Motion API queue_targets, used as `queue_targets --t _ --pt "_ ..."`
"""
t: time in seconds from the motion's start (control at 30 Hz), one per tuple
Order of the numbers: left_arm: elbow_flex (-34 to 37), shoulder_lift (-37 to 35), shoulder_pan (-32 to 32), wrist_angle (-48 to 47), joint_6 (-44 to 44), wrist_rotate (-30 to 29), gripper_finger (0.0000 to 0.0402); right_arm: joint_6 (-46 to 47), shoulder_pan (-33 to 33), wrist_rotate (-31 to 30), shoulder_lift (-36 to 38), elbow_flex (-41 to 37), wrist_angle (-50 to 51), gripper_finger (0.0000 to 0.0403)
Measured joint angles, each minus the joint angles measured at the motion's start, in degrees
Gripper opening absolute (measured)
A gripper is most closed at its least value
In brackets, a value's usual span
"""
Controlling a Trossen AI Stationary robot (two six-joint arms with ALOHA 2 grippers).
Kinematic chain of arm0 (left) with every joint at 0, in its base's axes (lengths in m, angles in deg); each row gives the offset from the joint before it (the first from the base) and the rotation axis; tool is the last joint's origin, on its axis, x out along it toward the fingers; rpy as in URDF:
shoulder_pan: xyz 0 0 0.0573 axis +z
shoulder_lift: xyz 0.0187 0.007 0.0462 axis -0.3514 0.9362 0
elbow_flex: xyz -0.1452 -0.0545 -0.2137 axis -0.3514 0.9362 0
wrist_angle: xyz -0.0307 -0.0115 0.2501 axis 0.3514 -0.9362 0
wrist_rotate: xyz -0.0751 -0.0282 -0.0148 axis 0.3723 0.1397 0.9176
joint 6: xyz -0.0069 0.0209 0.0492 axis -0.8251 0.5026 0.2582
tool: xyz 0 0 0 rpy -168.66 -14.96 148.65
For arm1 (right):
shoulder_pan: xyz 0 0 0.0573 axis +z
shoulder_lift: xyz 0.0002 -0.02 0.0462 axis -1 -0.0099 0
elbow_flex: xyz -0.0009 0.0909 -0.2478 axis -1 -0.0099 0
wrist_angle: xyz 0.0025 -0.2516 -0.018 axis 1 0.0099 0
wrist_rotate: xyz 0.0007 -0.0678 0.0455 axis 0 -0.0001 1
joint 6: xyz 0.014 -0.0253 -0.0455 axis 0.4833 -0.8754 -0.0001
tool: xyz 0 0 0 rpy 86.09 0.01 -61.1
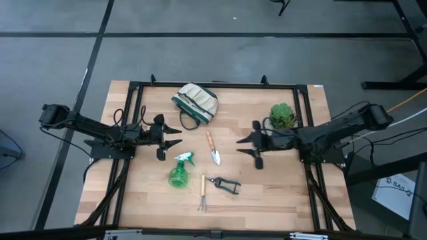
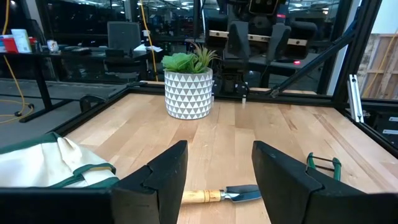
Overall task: Pick & Place Garden tools in Gardening bag
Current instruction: Prepare the gardening bag
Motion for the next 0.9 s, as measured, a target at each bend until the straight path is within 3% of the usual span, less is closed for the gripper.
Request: queue_targets --t 0.23,0.37,0.67,0.9 --pt "0.0 0.0 0.0 0.0 0.0 0.0 0.0176 -0.6 -4.2 -6.0 -16.0 17.5 10.9 0.0147" --pt "0.0 0.0 0.0 0.0 0.0 0.0 0.0177 -5.4 -7.0 -7.0 -23.5 24.5 11.6 0.0147" --pt "0.0 0.0 0.0 0.0 0.0 0.0 0.0176 -17.6 -12.4 -8.8 -37.4 31.1 6.6 0.0147" --pt "0.0 0.0 0.0 -0.4 0.0 0.0 0.0176 -20.7 -14.8 -9.4 -43.1 34.9 6.3 0.0168"
